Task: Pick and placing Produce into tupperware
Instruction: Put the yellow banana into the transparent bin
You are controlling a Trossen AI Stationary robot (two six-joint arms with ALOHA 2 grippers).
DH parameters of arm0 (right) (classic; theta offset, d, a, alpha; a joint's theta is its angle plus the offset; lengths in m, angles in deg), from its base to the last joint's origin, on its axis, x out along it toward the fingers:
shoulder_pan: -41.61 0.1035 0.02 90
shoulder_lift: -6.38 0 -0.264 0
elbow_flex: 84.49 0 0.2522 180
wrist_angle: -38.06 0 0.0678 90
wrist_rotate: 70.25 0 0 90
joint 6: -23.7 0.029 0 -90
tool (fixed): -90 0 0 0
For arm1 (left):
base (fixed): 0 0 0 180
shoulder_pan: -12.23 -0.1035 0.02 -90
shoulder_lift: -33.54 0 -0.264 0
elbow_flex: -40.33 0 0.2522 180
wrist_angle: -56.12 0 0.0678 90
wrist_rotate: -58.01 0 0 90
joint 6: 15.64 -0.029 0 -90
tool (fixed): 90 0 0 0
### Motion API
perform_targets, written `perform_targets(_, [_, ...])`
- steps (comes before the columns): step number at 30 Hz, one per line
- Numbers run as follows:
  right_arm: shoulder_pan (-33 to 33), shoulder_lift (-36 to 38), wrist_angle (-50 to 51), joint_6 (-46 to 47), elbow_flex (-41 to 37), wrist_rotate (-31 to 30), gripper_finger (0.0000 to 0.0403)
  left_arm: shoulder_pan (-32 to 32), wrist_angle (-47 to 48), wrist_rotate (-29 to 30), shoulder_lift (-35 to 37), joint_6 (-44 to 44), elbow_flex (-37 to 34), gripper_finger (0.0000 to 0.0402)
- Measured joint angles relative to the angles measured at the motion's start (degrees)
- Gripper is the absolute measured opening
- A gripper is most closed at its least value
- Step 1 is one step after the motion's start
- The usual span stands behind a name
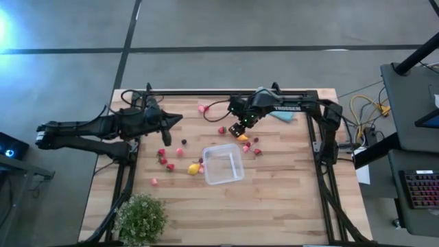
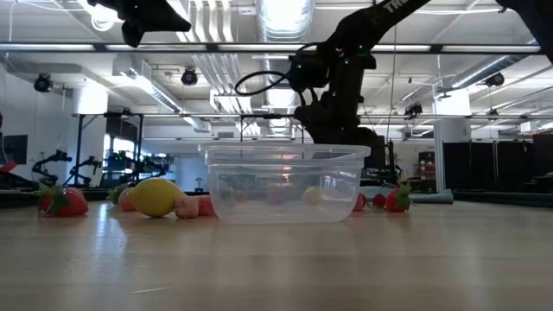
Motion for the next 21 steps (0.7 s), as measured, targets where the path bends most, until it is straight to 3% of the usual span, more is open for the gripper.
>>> perform_targets(7, [1.1,-3.3,-1.9,0.4,1.0,-0.1,0.0227,0.0,0.4,-3.2,0.7,1.8,0.0,0.0000])
perform_targets(21, [1.8,-9.2,-1.7,0.4,4.3,0.1,0.0226,0.1,0.4,-3.3,-1.5,3.1,0.0,0.0000])
